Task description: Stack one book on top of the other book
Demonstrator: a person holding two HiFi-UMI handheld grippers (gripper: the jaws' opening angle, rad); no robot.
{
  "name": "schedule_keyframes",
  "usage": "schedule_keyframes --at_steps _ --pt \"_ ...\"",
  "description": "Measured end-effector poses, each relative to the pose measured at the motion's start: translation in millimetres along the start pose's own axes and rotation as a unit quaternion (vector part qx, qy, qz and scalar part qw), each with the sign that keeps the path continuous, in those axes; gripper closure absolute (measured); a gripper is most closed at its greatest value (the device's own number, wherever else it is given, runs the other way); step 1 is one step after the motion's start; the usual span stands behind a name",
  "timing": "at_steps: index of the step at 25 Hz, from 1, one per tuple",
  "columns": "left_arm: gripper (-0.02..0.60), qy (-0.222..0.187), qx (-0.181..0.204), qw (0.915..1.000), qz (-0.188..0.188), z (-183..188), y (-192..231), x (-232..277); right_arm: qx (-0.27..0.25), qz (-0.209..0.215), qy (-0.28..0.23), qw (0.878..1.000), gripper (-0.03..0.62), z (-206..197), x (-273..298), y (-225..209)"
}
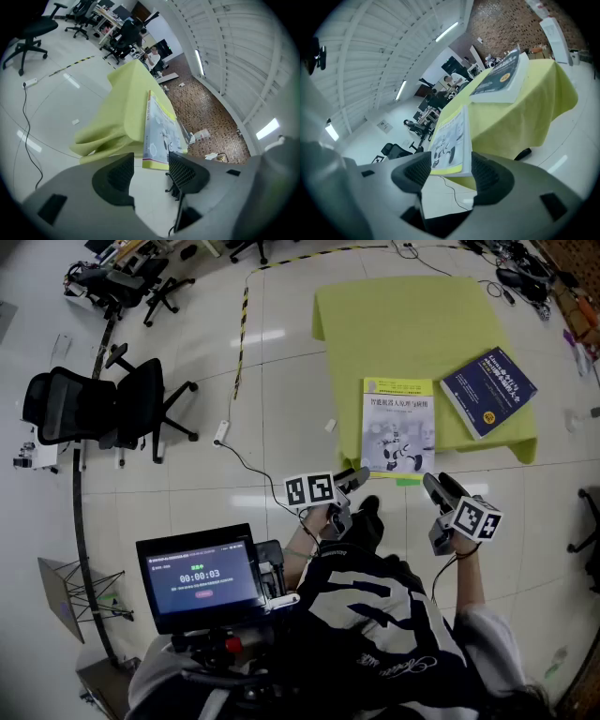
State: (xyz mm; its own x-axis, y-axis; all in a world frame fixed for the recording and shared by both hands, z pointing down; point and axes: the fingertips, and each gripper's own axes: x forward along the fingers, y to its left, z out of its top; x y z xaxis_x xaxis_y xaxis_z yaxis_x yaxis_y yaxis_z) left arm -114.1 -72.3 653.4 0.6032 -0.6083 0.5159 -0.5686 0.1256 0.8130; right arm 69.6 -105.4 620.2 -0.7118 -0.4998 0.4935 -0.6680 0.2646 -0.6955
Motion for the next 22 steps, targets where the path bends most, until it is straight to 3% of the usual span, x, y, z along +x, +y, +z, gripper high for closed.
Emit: schedule_keyframes --at_steps 8,14,17,19,22 --pt "0.36 0.052 -0.024 0.9975 -0.04 10.4 -1.9 36.6 0.083 0.011 0.033 0.996 0.335 10.9 62.8 -24.9" --pt "0.362 0.076 -0.02 0.9961 -0.041 14.1 -6.7 50.8 0.115 0.032 0.024 0.993 0.439 8.6 66.0 -19.9" --pt "0.388 0.083 0.009 0.9956 -0.041 15.9 -9.6 49.3 0.101 0.034 0.028 0.994 0.49 14.8 58.7 -11.7" --pt "0.426 0.089 0.041 0.9949 -0.023 18.5 -7.5 47.2 0.085 0.033 0.04 0.995 0.496 15.1 58.1 -4.1" --pt "0.428 0.101 0.086 0.9911 -0.006 22.2 -12.1 36.5 0.079 0.035 0.04 0.995 0.499 12.9 53.6 11.8"
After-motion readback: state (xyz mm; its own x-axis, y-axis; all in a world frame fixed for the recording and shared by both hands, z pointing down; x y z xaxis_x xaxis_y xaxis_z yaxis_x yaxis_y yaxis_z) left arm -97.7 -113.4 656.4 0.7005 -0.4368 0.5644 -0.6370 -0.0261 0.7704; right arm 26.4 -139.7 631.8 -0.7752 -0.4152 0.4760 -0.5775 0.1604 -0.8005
